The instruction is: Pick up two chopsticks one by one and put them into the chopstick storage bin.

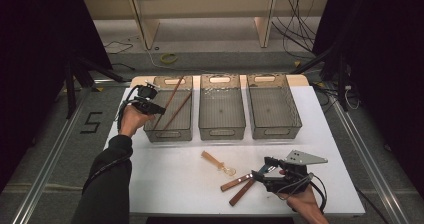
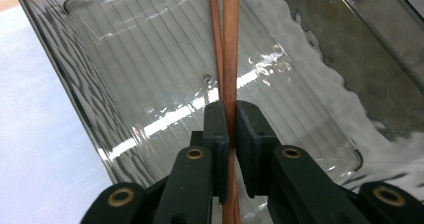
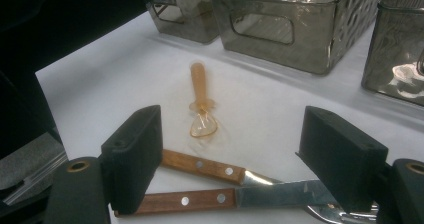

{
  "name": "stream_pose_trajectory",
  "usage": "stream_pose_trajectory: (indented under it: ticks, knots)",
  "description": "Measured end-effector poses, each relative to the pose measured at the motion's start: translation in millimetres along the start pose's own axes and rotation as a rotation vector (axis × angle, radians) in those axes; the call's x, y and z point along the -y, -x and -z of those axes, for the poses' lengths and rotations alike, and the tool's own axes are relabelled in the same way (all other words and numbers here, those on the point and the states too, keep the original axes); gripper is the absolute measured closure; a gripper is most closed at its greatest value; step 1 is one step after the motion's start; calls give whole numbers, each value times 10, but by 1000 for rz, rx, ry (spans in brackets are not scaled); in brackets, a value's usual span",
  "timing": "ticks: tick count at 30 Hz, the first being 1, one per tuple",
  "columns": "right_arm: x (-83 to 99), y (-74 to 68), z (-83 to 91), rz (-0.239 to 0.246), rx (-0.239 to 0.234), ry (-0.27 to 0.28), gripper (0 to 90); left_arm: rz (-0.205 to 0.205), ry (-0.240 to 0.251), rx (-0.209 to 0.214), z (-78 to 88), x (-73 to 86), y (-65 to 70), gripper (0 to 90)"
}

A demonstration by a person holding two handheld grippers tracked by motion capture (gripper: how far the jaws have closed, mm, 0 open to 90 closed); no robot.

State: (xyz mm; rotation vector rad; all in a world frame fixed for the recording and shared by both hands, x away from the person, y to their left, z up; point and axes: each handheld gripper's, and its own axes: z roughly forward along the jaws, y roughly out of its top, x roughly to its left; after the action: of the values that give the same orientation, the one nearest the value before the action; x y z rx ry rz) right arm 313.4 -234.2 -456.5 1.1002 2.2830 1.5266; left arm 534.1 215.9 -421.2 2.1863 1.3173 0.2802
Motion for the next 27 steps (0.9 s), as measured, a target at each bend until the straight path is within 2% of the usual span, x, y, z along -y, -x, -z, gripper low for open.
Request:
stream_pose_trajectory:
  ticks: [2,5,7,9,11,15,18,23,27]
  knots:
    - [0,1,-1,0,0,0,261,5,-1,-3,-2,-1,1,812]
    - [1,0,-1,-1,0,-1,261,7,5,-8,20,-9,8,746]
    - [1,0,-1,-1,0,0,261,2,19,-3,45,-14,23,710]
    - [1,2,0,-1,1,0,261,3,39,3,84,-16,61,625]
    - [-1,2,2,-1,1,0,261,-6,54,26,130,-6,112,586]
    - [-7,3,6,-1,4,1,261,-50,98,80,221,51,260,486]
    - [-12,-4,6,4,8,0,261,-106,130,105,272,116,408,431]
    - [-16,-1,14,4,11,2,261,-193,141,150,332,238,649,358]
    - [-22,-4,16,5,12,1,261,-246,143,166,364,342,776,325]
